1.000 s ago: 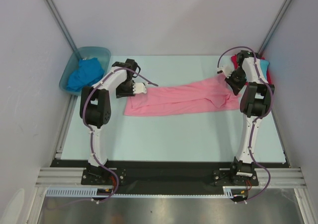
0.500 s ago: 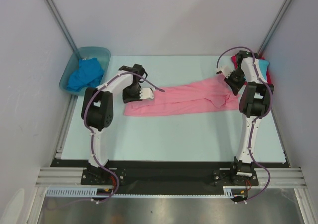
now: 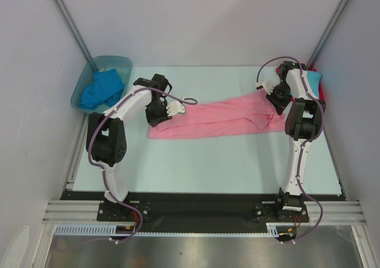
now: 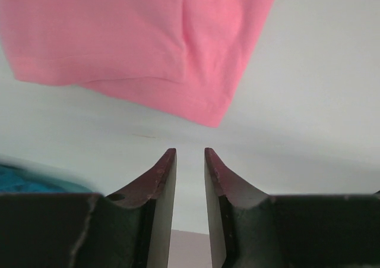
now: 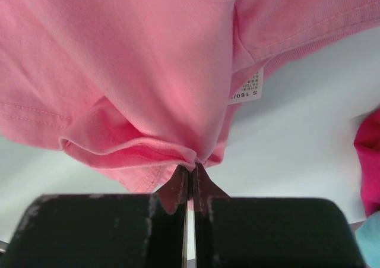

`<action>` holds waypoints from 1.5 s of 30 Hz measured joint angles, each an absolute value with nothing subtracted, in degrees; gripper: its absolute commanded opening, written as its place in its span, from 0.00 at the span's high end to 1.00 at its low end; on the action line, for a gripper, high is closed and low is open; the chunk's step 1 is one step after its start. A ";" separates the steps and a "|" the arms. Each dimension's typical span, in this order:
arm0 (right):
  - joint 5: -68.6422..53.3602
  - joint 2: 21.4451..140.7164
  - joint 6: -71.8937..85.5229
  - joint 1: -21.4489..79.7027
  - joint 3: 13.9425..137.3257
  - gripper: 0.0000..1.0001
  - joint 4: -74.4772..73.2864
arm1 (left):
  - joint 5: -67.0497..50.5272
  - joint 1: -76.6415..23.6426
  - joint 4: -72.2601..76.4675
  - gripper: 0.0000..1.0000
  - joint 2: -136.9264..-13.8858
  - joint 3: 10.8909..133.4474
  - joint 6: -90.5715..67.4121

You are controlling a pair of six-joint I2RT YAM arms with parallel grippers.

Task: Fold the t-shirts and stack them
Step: Fold the tshirt

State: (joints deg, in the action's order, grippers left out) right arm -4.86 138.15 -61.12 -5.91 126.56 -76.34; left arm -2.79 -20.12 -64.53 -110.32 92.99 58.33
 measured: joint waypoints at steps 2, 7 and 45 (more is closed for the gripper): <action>-4.73 138.15 -61.10 -5.56 126.56 1.00 -76.34 | -3.62 -20.14 -64.64 0.68 -110.21 91.81 57.74; -4.67 138.15 -61.06 -4.86 126.56 1.00 -76.36 | -4.84 -20.27 -63.94 0.67 -110.65 89.30 56.40; -4.71 138.23 -60.01 -4.73 127.44 1.00 -76.42 | -3.20 -22.15 -53.63 0.93 -117.67 87.79 55.44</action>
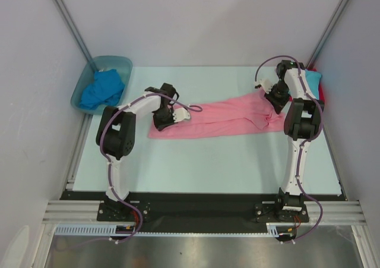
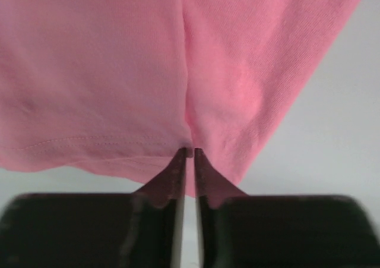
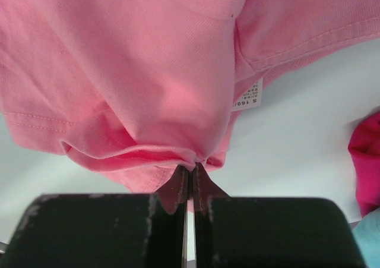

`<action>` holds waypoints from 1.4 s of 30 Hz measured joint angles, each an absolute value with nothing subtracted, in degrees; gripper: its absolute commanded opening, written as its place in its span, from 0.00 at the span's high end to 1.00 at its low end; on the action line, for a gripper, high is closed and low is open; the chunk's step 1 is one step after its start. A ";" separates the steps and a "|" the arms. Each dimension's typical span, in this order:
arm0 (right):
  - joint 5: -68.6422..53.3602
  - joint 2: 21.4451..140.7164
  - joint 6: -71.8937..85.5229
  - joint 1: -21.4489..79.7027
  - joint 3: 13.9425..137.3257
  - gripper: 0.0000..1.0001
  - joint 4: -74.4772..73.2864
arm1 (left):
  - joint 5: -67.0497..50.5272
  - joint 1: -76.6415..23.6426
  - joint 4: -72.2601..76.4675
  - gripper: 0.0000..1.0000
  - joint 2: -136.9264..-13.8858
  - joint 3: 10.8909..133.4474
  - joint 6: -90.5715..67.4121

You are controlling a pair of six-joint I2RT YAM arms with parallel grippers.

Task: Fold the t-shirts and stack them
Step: Fold the tshirt

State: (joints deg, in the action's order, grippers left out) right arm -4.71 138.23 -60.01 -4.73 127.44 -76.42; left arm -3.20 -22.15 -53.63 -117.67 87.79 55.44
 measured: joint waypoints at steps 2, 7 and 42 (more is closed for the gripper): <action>-4.71 138.23 -60.03 -4.73 127.44 1.00 -76.42 | -3.16 -22.17 -53.60 1.00 -117.89 87.79 55.33; -4.73 138.23 -60.01 -4.82 127.44 1.00 -76.42 | -3.11 -22.17 -53.41 1.00 -118.04 87.79 55.40; -4.75 138.23 -60.03 -5.37 127.44 1.00 -76.42 | 3.05 -23.79 -47.79 0.62 -111.90 79.40 57.39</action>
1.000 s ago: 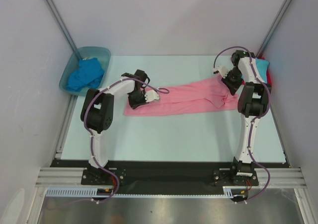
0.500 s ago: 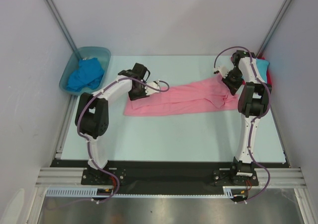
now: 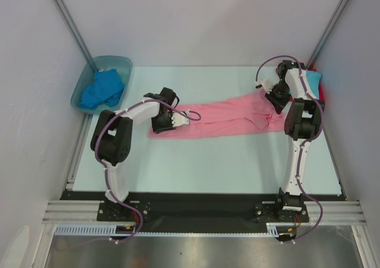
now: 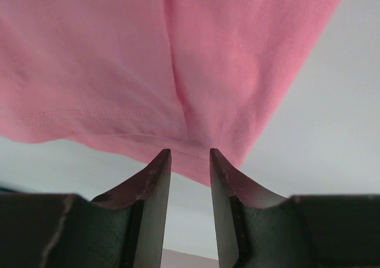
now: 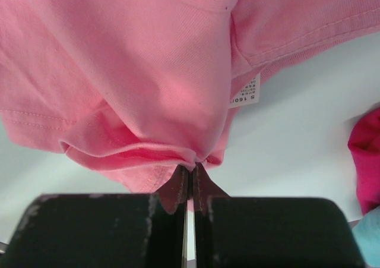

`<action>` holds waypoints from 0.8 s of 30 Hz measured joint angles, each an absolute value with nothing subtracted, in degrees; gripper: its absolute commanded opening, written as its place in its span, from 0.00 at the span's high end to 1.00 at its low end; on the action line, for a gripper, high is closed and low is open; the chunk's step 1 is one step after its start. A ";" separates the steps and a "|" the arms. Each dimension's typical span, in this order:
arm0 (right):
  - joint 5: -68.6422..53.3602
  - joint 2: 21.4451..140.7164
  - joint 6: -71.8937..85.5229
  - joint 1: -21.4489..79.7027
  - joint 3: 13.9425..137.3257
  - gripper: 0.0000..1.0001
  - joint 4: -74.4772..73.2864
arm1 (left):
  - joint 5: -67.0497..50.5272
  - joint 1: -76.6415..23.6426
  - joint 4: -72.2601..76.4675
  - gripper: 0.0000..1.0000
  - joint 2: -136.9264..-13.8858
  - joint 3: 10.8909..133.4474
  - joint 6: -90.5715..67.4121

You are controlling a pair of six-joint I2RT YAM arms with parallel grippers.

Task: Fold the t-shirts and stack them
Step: Fold the tshirt

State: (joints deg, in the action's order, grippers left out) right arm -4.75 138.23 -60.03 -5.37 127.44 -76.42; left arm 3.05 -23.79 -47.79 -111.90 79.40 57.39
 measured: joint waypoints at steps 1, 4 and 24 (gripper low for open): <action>-4.75 138.23 -60.03 -5.37 127.44 1.00 -76.42 | 3.05 -23.79 -47.46 0.62 -111.96 79.40 57.43; -4.75 138.23 -60.03 -5.37 127.44 1.00 -76.42 | 3.03 -23.81 -46.59 0.63 -112.20 79.40 57.43; -4.71 138.26 -59.79 -5.04 128.84 1.00 -76.44 | 2.85 -24.32 -44.99 0.65 -114.48 81.32 57.39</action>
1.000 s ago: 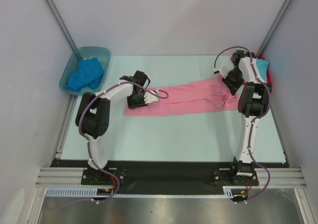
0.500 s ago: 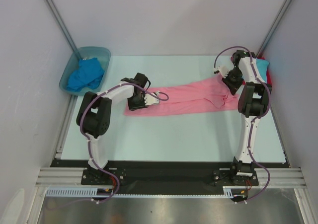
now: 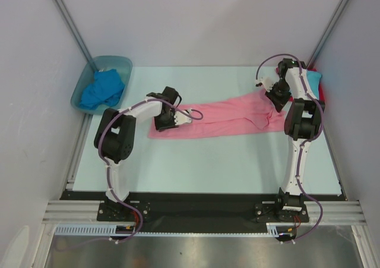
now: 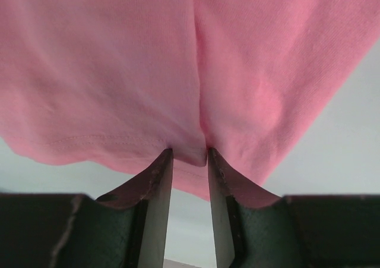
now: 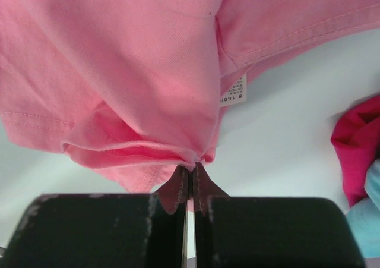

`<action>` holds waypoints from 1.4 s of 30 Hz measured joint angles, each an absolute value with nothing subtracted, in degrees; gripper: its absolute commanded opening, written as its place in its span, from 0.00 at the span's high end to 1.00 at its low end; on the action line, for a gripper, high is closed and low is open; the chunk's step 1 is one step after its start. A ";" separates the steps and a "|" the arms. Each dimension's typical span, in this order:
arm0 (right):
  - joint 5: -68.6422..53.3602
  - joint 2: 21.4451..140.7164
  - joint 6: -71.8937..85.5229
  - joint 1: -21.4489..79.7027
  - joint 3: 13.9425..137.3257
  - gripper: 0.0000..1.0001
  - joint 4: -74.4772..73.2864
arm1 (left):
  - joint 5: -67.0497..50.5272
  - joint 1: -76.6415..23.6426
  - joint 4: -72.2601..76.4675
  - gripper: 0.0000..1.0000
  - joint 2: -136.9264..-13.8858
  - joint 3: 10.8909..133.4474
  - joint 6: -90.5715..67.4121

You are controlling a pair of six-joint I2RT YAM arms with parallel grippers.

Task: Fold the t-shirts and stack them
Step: Fold the tshirt

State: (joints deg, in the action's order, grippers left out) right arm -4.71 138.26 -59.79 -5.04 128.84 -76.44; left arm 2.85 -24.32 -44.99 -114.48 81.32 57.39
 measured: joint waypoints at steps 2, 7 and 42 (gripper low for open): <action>-4.71 138.26 -59.79 -4.99 129.21 1.00 -76.44 | 2.83 -24.32 -44.91 0.65 -114.96 81.56 57.39; -4.56 138.26 -59.79 -4.93 129.88 1.00 -76.47 | 2.85 -24.40 -44.82 0.90 -115.48 81.67 57.06; -4.34 139.20 -59.75 -4.84 130.02 1.00 -76.44 | 11.20 -24.51 -33.54 1.00 -111.35 82.28 59.94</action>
